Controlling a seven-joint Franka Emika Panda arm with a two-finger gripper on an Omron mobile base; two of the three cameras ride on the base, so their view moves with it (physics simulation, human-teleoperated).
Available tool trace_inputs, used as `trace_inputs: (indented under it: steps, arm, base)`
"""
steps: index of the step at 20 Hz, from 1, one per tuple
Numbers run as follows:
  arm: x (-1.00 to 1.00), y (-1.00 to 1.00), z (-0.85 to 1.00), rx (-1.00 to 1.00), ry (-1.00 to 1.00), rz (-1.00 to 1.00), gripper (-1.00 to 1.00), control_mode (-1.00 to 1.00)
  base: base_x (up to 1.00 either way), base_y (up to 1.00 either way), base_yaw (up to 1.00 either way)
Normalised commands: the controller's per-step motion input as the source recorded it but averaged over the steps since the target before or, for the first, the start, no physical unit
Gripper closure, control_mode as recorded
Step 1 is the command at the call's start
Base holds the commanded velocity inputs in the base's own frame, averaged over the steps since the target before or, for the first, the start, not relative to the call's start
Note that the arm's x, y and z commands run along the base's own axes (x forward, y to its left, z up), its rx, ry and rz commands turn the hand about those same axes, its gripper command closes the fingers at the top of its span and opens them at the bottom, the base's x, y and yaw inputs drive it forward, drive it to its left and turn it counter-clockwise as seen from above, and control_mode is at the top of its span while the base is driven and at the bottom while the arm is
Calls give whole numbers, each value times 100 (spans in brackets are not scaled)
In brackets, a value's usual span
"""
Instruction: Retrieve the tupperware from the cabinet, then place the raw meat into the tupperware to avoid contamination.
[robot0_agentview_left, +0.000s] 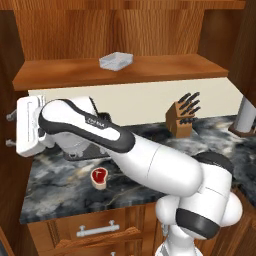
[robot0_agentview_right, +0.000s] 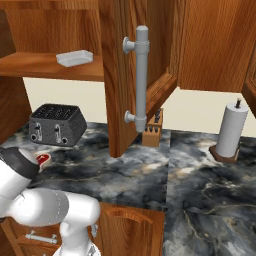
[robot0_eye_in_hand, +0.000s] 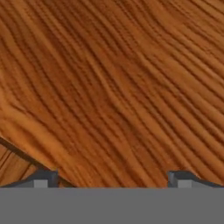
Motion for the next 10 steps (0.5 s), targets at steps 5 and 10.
trace_inputs:
  steps: [5,10]
  arm:
    - [-12,-23,12,-23,-8,-7,-100,-100]
    - [7,-47,16,-33,0,-18,-100,-100]
  base:
    - [0,0,0]
    - [0,0,0]
